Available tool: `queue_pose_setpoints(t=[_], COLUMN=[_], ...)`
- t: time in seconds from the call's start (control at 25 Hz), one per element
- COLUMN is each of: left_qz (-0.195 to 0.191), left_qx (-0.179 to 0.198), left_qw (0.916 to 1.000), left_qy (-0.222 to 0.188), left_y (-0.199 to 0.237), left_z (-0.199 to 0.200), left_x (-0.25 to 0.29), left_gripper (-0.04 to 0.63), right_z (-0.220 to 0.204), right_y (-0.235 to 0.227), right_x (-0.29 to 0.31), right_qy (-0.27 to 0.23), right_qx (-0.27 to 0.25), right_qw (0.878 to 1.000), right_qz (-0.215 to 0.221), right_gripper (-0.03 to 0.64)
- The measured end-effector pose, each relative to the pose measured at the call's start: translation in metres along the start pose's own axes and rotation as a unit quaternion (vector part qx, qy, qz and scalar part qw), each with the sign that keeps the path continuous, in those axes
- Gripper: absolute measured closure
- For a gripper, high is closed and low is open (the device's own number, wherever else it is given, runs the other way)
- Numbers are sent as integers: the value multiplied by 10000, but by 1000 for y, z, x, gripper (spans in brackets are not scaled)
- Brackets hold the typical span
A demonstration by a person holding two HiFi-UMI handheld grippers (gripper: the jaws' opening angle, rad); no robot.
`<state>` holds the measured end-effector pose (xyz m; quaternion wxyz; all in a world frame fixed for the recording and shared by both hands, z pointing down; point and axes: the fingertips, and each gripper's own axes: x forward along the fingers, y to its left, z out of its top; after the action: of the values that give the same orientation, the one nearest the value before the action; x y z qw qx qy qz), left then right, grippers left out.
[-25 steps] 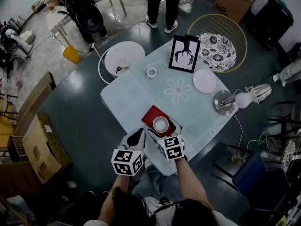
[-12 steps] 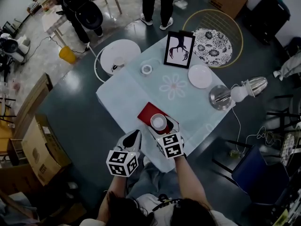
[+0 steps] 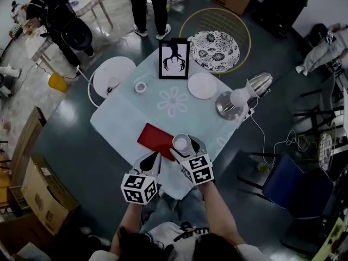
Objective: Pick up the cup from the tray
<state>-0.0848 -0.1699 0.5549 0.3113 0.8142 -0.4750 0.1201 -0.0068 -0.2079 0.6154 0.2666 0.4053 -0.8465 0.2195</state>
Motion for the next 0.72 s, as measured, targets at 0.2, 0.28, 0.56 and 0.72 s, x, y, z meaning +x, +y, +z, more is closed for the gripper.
queue_pose_setpoints(t=[0.2,0.28,0.56,0.72], left_qz=[-331,-388,-462,-443], left_qx=[147,146,156,147], left_qw=[9993,9990,9986,9985], left_qy=[96,143,224,300], left_y=[-33,-42,-63,-70], left_z=[0,-3,-9,-14], left_x=[22,28,48,56], left_gripper=[595,595,595,595], right_z=[-13,-19,-42,-50], right_y=[-36,-45,-79,-95], right_x=[-24,-31,-47,-47], right_qy=[-36,-21,-15,-23], right_qx=[245,266,493,597], right_qw=[9991,9989,9967,9955], right_qz=[-344,-394,-648,-737], right_gripper=[258,258,259,259])
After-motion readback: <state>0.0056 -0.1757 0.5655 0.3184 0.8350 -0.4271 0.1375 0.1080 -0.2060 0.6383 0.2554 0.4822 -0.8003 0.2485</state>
